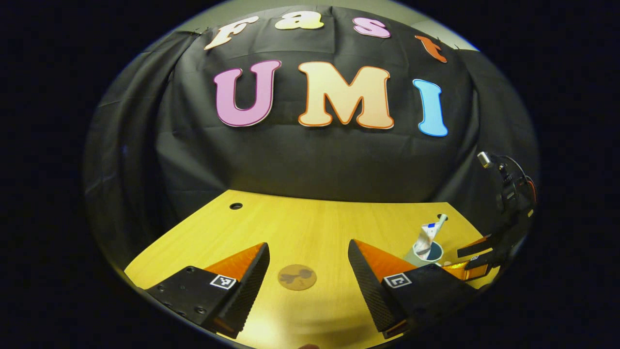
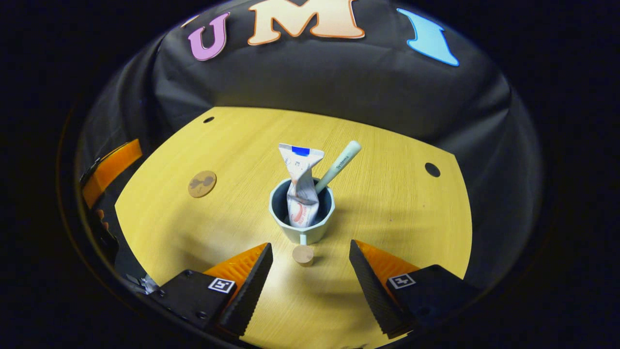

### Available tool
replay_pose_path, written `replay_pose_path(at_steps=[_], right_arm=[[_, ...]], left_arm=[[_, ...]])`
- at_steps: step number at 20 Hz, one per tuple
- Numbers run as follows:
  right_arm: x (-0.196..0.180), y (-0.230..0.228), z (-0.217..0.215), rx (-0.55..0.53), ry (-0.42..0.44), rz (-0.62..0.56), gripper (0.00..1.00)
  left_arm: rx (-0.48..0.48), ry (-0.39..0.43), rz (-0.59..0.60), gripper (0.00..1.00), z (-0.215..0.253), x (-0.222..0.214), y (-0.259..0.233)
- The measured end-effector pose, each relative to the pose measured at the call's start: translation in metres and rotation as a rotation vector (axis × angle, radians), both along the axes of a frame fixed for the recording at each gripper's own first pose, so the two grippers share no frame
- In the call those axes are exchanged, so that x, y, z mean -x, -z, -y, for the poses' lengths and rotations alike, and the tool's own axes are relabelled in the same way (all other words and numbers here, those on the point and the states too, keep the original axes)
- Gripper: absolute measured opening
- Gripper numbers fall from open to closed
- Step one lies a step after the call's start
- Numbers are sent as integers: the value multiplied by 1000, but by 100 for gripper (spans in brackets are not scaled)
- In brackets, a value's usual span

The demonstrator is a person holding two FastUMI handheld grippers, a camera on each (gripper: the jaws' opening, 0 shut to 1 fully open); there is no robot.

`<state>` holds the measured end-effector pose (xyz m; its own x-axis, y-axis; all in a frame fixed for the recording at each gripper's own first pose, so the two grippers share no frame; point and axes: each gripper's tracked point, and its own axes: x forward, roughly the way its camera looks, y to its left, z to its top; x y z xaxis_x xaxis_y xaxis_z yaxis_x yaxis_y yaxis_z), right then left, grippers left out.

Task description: Put the toothbrush and toothpaste on the desktop into the cup, then pick up the cup and place it on the coaster on the desktop.

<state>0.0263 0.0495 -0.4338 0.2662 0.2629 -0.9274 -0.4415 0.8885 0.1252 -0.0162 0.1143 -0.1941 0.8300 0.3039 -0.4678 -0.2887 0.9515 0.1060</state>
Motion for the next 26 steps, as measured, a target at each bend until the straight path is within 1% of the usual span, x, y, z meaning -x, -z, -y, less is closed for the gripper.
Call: replay_pose_path(at_steps=[2, 3, 4, 6, 7, 8, 9, 10, 12, 13, 14, 15, 16, 17, 18, 19, 20, 22, 23, 24, 26], right_arm=[[-5, 6, -4, 22, 21, -39, 98], [-8, 11, -2, 52, 28, -47, 96], [-12, 16, -3, 72, 28, -54, 98], [-13, 23, -5, 99, 27, -94, 98], [-10, 28, -7, 104, 22, -112, 96], [-8, 33, -8, 117, 14, -126, 97], [-6, 37, -9, 132, 6, -144, 92], [-4, 42, -9, 151, -4, -161, 89], [1, 50, -17, 148, -6, -209, 85], [4, 53, -21, 148, 3, -233, 77], [5, 55, -21, 158, -2, -242, 73], [6, 59, -19, 172, -18, -242, 64], [6, 59, -19, 182, -33, -242, 67], [9, 59, -17, 196, -42, -244, 59], [11, 61, -14, 196, -46, -251, 53], [10, 58, -14, 197, -42, -250, 28], [11, 58, -15, 200, -40, -256, 31], [11, 59, -16, 202, -41, -246, 31], [10, 57, -17, 197, -29, -235, 31], [9, 56, -17, 197, -19, -232, 28], [7, 57, -21, 182, -3, -206, 28]], left_arm=[[-10, -18, -3, 94, -18, 7, -3], [-17, -31, -10, 94, -28, 10, -4], [-26, -45, -15, 94, -36, 14, -5], [-46, -78, -13, 94, -56, 23, -12], [-52, -91, -13, 94, -65, 28, -15], [-59, -102, -15, 94, -73, 32, -16], [-64, -117, -23, 94, -81, 36, -15], [-63, -129, -29, 94, -88, 40, -16], [-50, -151, -34, 94, -98, 49, -17], [-53, -160, -37, 94, -102, 53, -17], [-63, -167, -38, 94, -107, 55, -20], [-74, -174, -36, 94, -113, 58, -23], [-79, -177, -31, 94, -116, 59, -27], [-83, -180, -31, 94, -119, 62, -28], [-86, -179, -27, 94, -120, 62, -30], [-91, -180, -24, 94, -123, 62, -32], [-94, -181, -27, 94, -125, 63, -32], [-92, -176, -36, 95, -125, 63, -29], [-89, -170, -37, 95, -125, 63, -28], [-86, -166, -37, 94, -125, 62, -28], [-76, -153, -44, 94, -126, 59, -25]])
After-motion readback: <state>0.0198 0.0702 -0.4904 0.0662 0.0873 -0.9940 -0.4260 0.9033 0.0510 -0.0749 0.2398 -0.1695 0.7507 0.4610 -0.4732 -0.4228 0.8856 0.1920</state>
